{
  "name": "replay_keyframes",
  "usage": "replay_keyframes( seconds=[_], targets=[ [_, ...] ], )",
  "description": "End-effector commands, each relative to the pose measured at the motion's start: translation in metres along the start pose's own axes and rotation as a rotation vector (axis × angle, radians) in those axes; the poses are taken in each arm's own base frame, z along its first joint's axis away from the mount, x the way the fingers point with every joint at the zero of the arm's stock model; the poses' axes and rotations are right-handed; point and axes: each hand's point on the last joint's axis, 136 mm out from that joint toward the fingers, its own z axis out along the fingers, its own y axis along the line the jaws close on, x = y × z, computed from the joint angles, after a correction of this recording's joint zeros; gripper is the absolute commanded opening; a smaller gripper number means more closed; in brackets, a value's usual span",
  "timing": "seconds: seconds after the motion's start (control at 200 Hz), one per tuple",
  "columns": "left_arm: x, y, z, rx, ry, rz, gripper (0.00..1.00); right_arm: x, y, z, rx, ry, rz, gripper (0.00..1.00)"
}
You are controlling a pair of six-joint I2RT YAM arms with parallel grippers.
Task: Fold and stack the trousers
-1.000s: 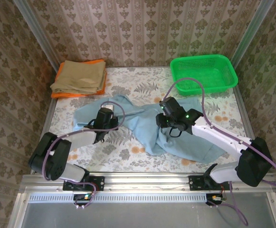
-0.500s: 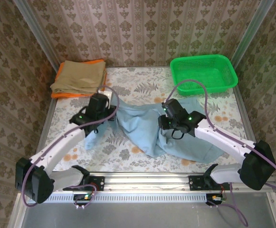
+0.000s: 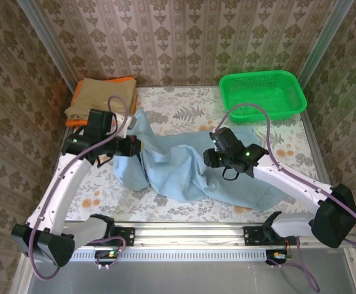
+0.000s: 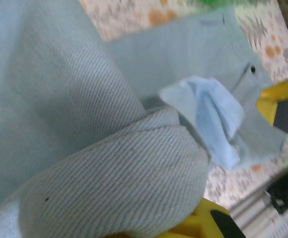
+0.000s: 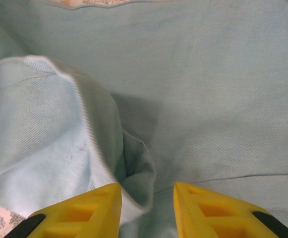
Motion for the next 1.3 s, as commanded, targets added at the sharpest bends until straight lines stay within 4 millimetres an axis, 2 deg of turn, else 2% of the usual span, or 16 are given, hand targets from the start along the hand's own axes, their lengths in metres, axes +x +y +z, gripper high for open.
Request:
replay_keyframes(
  seconds=[0.0, 0.13, 0.165, 0.19, 0.275, 0.315, 0.395, 0.47, 0.545, 0.635, 0.785, 0.895, 0.96, 0.995, 1.095, 1.295],
  targets=[
    [0.025, -0.012, 0.005, 0.123, 0.073, -0.056, 0.00, 0.010, 0.015, 0.002, -0.041, 0.049, -0.008, 0.36],
    [0.030, 0.021, 0.030, 0.000, 0.111, -0.140, 0.03, 0.005, 0.028, 0.005, -0.056, 0.053, -0.020, 0.37],
    [0.026, 0.036, 0.036, -0.069, 0.092, -0.174, 0.03, 0.003, 0.030, 0.005, -0.057, 0.051, -0.016, 0.37],
    [0.022, 0.044, 0.039, -0.104, 0.073, -0.196, 0.10, 0.003, 0.033, 0.005, -0.056, 0.049, -0.014, 0.37],
    [0.001, 0.052, 0.056, -0.095, 0.012, -0.224, 0.15, -0.002, 0.057, 0.007, -0.101, 0.025, -0.024, 0.37],
    [-0.009, 0.060, 0.066, -0.116, 0.002, -0.231, 0.29, -0.002, 0.070, 0.004, -0.125, 0.020, -0.038, 0.37],
    [-0.029, 0.075, 0.087, -0.120, 0.020, -0.234, 0.38, 0.007, 0.083, 0.016, -0.124, 0.048, -0.057, 0.37],
    [-0.042, 0.077, 0.098, -0.101, 0.057, -0.243, 0.72, 0.011, 0.088, 0.020, -0.127, 0.060, -0.052, 0.37],
    [-0.048, 0.073, 0.088, -0.134, 0.031, -0.215, 0.91, 0.014, 0.093, 0.019, -0.124, 0.066, -0.070, 0.37],
    [-0.039, 0.068, 0.059, -0.267, 0.006, -0.151, 0.98, 0.016, 0.093, 0.017, -0.114, 0.063, -0.082, 0.37],
    [0.008, 0.057, 0.024, -0.403, 0.013, -0.129, 0.89, 0.021, 0.094, 0.021, -0.121, 0.072, -0.082, 0.37],
    [0.048, 0.046, 0.019, -0.385, 0.032, -0.168, 0.75, 0.021, 0.094, 0.025, -0.111, 0.077, -0.103, 0.37],
    [0.070, 0.033, 0.022, -0.329, 0.036, -0.173, 0.65, 0.020, 0.094, 0.026, -0.103, 0.080, -0.112, 0.37],
    [0.083, 0.033, 0.023, -0.334, 0.054, -0.180, 0.55, 0.020, 0.093, 0.027, -0.099, 0.081, -0.118, 0.37],
    [0.109, 0.039, 0.036, -0.350, 0.103, -0.192, 0.45, 0.020, 0.093, 0.030, -0.100, 0.079, -0.121, 0.37],
    [0.118, 0.039, 0.078, -0.282, 0.094, -0.252, 0.37, 0.024, 0.089, 0.040, -0.101, 0.093, -0.097, 0.37]
  ],
)
